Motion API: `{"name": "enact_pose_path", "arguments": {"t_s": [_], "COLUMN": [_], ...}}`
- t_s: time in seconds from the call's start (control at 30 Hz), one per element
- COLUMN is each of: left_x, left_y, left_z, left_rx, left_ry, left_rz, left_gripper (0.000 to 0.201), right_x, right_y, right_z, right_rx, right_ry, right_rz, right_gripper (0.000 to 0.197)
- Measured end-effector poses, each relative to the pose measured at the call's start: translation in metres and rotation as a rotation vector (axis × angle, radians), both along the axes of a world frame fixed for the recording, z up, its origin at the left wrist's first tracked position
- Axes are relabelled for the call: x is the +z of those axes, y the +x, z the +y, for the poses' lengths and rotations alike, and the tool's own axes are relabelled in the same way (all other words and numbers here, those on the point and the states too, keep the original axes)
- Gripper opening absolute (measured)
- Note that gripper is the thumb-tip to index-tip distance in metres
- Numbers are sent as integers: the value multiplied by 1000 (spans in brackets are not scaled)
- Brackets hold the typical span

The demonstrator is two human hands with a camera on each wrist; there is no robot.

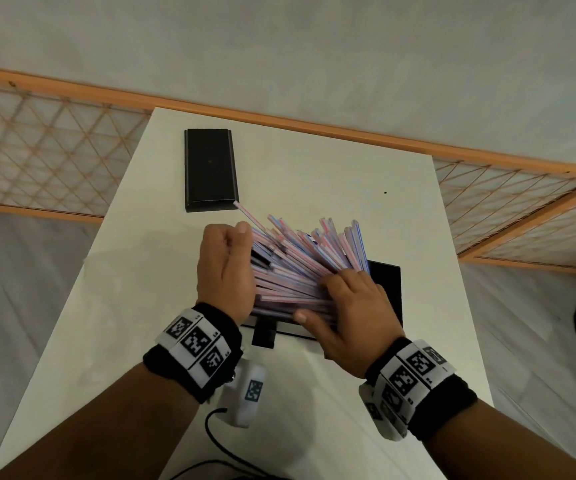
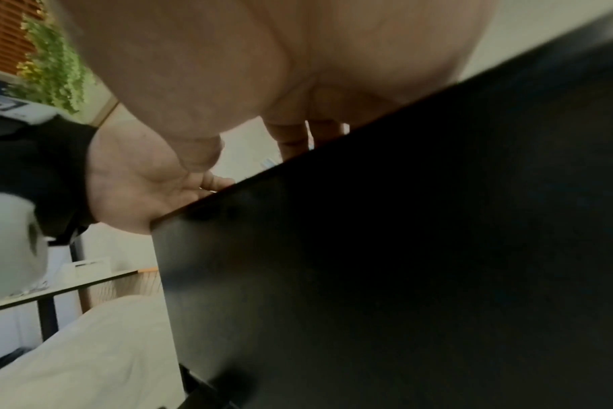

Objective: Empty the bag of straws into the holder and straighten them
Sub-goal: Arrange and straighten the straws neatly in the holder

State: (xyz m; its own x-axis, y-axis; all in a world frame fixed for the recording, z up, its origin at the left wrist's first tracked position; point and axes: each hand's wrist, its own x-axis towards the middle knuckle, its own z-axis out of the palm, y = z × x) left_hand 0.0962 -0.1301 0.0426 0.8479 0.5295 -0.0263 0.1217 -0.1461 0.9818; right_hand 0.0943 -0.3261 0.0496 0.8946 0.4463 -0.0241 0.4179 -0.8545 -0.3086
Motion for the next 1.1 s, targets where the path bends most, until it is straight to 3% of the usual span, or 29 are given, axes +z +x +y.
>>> {"name": "enact_pose_path", "arguments": {"t_s": [0.1,0.23,0.3,0.4,0.53,0.7,0.77,0.87,1.03,1.1], "left_x": [1,7,7,6,13,14,15,14,14,14], "left_y": [2,-1,-2,1,1,1,0,-1,-1,-1], "left_z": [-1,-4,-3,1,-4,-8,-10,-12,-11,-11], "left_rx": [-13,-61,-38,23,11,-39,-42,-38,-50,-48], "left_ry": [-129,-188,-260,-325,-314,-184,-170,-170,-148,-163], "left_rz": [73,132,138,177,210,275,273,288,306,311], "left_gripper": [69,65,73,81,81,56,55,52,53,53], "right_x": [-2,-7,-10,-9,-4,6,2,-2,9,11], "right_y": [-3,-1,0,-1,-2,2,1,1,6,3], "right_z": [-1,9,12,11,12,-1,-3,-4,-8,-1], "right_rx": [29,18,62,24,49,-48,-8,59,55,61], "right_ry": [-93,-20,31,-64,-98,-330,-321,-274,-447,-382], "right_rz": [1,21,35,15,139,164,220,246,111,52], "right_gripper": [70,55,51,54,56,75,88,92,88,82]}}
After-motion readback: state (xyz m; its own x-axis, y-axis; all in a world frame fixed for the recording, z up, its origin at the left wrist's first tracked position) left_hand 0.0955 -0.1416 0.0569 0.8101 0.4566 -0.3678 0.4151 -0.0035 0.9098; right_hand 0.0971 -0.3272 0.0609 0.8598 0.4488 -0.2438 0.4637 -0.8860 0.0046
